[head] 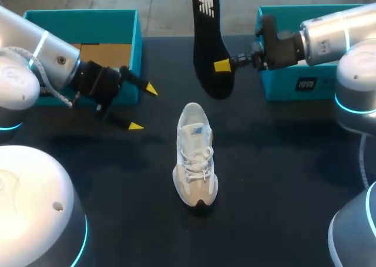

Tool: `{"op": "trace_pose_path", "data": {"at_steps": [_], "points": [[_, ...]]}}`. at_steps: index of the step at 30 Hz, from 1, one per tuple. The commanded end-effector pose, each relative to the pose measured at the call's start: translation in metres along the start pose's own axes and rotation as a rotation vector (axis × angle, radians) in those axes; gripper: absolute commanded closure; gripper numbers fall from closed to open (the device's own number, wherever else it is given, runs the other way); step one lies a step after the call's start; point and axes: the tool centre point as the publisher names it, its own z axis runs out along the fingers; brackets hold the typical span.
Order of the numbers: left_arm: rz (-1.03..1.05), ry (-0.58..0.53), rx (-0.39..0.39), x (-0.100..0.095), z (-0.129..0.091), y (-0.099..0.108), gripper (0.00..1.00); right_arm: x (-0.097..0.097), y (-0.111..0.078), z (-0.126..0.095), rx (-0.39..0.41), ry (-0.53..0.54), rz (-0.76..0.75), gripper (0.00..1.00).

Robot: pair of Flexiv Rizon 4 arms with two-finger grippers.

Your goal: Take the shoe out of the shoebox, open the shoe tongue, remove and reinsert the insole, then place the shoe into the shoebox

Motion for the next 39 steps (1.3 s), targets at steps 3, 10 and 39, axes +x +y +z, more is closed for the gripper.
{"op": "trace_pose_path", "data": {"at_steps": [3,10,39], "points": [[-0.036,-0.003,-0.023,0.004,0.011,0.012,0.0,-0.01,0.003,0.01,0.007,0.018,-0.002,1.0],[-0.153,-0.01,-0.066,0.013,0.024,0.027,0.0,-0.01,0.003,0.01,0.007,0.018,-0.002,1.0],[-0.368,-0.074,-0.19,0.026,0.062,0.027,0.0,-0.04,-0.044,0.057,-0.071,0.13,0.017,1.0]]}}
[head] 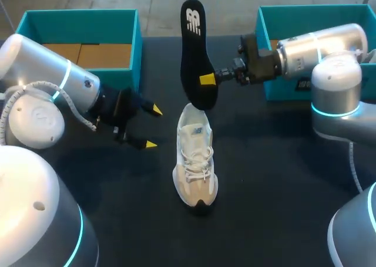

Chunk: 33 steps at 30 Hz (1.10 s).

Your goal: Take the shoe out of the shoebox, open the shoe tongue, remove and reinsert the insole, then place the shoe into the shoebox

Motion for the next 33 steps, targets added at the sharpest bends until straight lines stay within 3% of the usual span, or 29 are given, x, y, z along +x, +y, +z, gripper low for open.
{"op": "trace_pose_path", "data": {"at_steps": [1,9,20,33], "points": [[-0.041,-0.017,-0.042,0.002,0.007,-0.008,0.0,-0.006,-0.01,0.011,-0.019,0.013,0.008,1.0],[-0.097,-0.012,-0.036,0.005,0.011,-0.025,0.0,-0.005,-0.022,0.016,-0.036,0.014,0.028,1.0],[-0.075,0.023,-0.069,-0.004,-0.008,-0.034,0.0,-0.004,-0.028,0.02,-0.036,0.015,0.048,1.0],[-0.066,0.01,-0.079,-0.006,-0.012,-0.038,0.0,-0.006,-0.035,0.032,-0.056,0.02,0.054,1.0]]}}
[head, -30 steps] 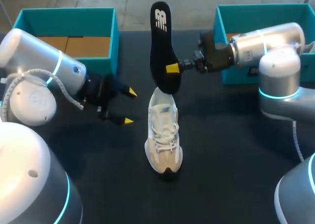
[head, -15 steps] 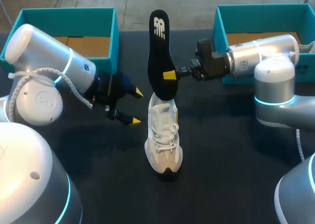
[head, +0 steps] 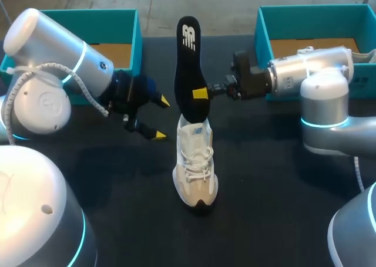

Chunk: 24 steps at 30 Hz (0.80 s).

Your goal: Take the shoe out of the shoebox, open the shoe tongue, remove and reinsert the insole, then place the shoe into the shoebox

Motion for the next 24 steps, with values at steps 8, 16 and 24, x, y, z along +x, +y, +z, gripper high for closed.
{"op": "trace_pose_path", "data": {"at_steps": [8,16,24], "points": [[0.0,-0.008,-0.002,0.004,-0.0012,-0.0003,0.0,-0.0008,-0.0032,0.0083,-0.007,-0.017,0.01,1.0],[0.0,-0.008,-0.002,0.004,-0.0012,-0.0003,0.0,-0.0008,-0.0032,0.0083,-0.007,-0.017,0.01,1.0],[0.0,-0.008,-0.002,0.004,-0.0012,-0.0003,0.0,-0.0008,-0.0032,0.0083,-0.007,-0.017,0.01,1.0]]}}
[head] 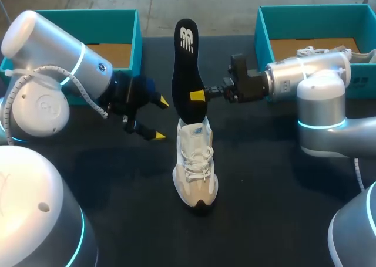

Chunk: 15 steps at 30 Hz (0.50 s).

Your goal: Take the shoe out of the shoebox, open the shoe tongue, remove and reinsert the insole, then place the shoe into the shoebox

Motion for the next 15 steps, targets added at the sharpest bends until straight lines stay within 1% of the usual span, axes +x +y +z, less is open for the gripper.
{"op": "trace_pose_path", "data": {"at_steps": [1,6,15], "points": [[0.0,-0.001,-0.004,0.001,0.0,0.0,0.0,0.0,0.0,0.002,0.002,-0.003,0.0,1.0],[0.0,-0.001,-0.004,0.001,0.0,0.0,0.0,0.0,0.0,0.002,0.002,-0.003,0.0,1.0],[0.0,-0.001,-0.004,0.001,0.0,0.0,0.0,0.001,-0.01,0.001,-0.001,-0.043,-0.002,1.0]]}}
